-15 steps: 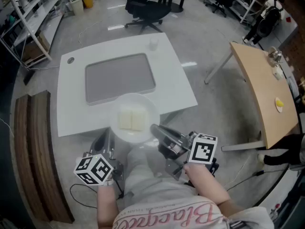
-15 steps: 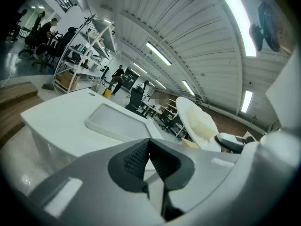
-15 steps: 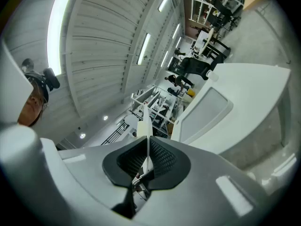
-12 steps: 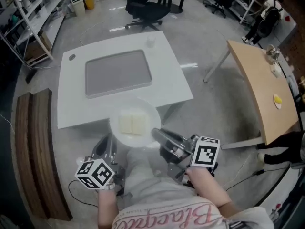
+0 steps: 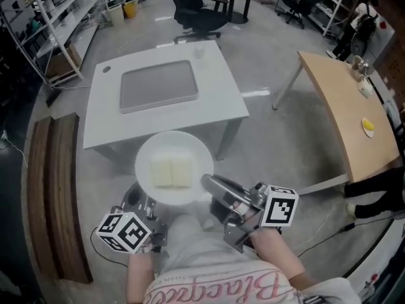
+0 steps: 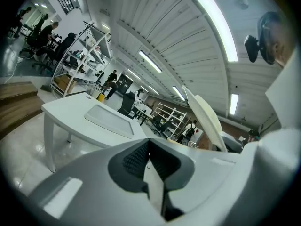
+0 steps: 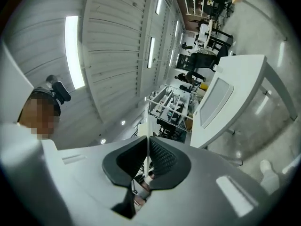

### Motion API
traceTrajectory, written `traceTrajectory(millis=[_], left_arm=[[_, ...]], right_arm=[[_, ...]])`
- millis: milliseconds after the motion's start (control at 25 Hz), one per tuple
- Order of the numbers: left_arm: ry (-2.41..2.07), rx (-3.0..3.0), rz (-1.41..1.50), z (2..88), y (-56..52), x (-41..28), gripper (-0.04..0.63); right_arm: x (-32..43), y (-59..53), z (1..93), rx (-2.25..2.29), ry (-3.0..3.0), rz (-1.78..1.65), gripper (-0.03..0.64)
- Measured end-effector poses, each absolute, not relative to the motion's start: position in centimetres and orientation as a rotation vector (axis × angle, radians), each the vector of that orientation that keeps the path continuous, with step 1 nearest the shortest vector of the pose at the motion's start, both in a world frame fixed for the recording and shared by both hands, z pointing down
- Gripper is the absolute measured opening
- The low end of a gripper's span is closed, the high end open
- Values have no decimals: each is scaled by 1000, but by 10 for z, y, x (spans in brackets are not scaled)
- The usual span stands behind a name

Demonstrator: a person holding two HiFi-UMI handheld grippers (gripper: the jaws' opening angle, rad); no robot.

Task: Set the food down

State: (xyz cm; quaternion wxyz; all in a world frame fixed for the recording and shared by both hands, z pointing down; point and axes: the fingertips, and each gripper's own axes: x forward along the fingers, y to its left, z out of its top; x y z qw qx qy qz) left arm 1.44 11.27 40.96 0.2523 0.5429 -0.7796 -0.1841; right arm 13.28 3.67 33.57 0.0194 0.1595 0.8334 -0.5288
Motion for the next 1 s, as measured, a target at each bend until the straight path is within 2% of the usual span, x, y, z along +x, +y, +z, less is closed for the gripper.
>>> traceTrajectory(millis=[440,1000], left_arm=[[-2154,1487,-529,409,107,2,-2],[-2174,1427,-590,413,60,-83,-2]], right_arm=[[106,9,352,437,2580,-1690,21],[7,-56,385,348,2634,-1800,21]])
